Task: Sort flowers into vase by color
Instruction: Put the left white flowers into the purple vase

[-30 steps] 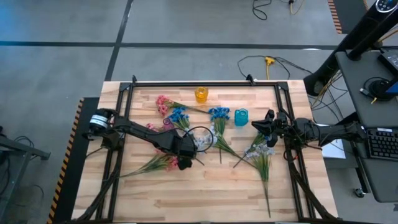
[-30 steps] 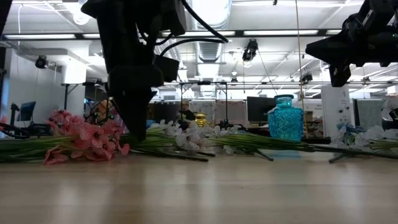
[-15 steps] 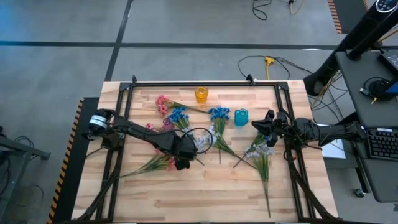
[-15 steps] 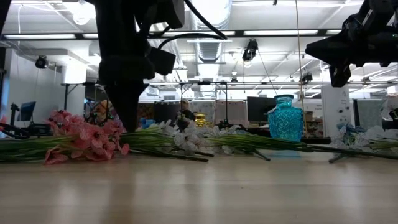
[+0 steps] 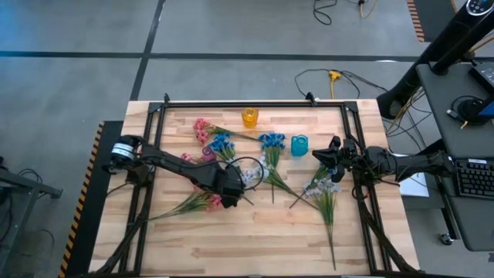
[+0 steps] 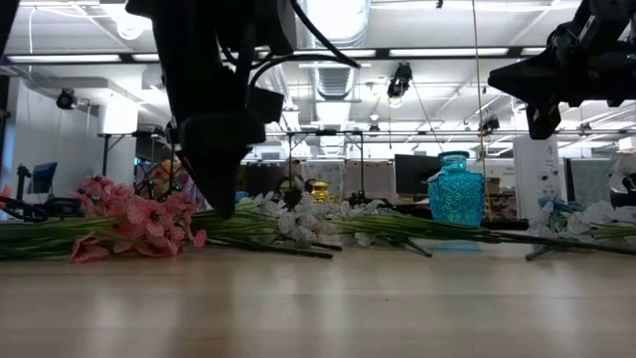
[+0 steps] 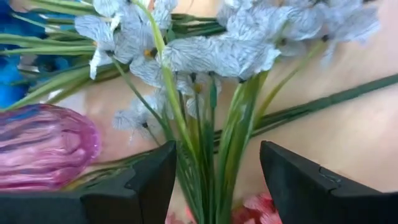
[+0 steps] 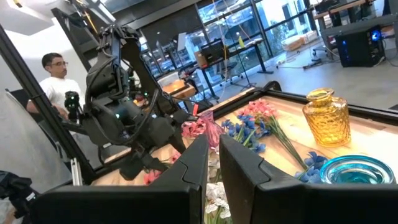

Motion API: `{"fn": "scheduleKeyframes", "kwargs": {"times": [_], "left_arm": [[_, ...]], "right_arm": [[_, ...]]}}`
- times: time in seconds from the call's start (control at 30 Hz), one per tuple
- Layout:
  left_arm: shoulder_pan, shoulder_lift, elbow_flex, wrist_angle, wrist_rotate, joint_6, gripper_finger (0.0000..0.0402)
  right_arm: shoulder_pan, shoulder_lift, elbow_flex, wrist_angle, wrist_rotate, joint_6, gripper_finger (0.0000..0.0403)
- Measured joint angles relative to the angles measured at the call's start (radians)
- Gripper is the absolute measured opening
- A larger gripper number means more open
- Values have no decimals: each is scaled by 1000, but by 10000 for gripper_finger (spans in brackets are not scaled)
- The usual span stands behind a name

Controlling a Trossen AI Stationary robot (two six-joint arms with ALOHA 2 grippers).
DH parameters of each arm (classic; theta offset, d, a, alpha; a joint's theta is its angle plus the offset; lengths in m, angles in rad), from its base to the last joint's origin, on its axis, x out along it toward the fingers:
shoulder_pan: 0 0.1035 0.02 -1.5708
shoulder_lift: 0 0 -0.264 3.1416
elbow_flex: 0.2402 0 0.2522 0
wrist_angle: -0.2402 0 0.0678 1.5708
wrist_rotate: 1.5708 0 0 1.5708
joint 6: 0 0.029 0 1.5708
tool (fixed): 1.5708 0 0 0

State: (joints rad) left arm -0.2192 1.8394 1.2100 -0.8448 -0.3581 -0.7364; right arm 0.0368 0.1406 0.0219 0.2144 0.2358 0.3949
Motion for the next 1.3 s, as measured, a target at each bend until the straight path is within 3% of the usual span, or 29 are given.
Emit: {"fn": "scheduleKeyframes", "kwargs": {"times": [0.47,0.97,1.3], "left_arm": [[-4,94,6,12,0,4,207],[-5,53,7,11,1,13,91],[-5,24,7,-18,15,31,47]], "right_arm": [[0,0,0,0,0,14,34],[0,0,0,0,0,14,34],[0,0,0,0,0,17,34]]}}
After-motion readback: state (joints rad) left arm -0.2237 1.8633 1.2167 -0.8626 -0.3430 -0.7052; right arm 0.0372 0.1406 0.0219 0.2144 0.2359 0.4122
